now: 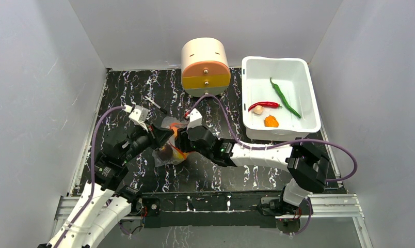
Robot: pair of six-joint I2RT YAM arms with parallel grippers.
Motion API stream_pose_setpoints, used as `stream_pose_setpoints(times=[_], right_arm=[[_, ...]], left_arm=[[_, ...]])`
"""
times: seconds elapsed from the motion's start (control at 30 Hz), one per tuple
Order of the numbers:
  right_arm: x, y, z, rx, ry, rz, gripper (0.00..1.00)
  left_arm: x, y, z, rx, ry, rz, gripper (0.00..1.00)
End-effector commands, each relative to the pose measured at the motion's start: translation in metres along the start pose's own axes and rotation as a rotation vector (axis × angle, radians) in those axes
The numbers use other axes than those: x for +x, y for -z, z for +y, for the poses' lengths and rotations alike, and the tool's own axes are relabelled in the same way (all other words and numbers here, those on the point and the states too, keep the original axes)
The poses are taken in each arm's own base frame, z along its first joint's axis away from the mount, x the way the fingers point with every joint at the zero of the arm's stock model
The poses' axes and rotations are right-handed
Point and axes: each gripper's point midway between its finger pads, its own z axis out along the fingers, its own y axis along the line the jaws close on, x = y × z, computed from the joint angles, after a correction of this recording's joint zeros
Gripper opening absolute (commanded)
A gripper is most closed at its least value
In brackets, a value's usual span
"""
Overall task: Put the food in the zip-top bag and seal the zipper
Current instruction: Place the fake fruit in the zipper food storage bag.
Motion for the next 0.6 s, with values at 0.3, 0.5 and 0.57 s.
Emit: stream_pose_setpoints(times=[0.3,0.5,0.57], right_arm=[[-0.039,0.027,0.019,-0.090,-0.122,-0.113,0.62],[-0.051,0.054,0.011,-0.055,-0.106,-0.092,0.67],[-0.057,0.063,0.012,-0.068,-0.112,-0.103,0.67]], left_arm=[[-0.029,0.002,-0.012,0.027,-0.022,-0.077,0.00],[-0.022,0.000,0.001,-0.018,-0.094,-0.060,0.00],[-0.019,-0.001,0.004,-0.023,-0.114,-0.059,0.00]])
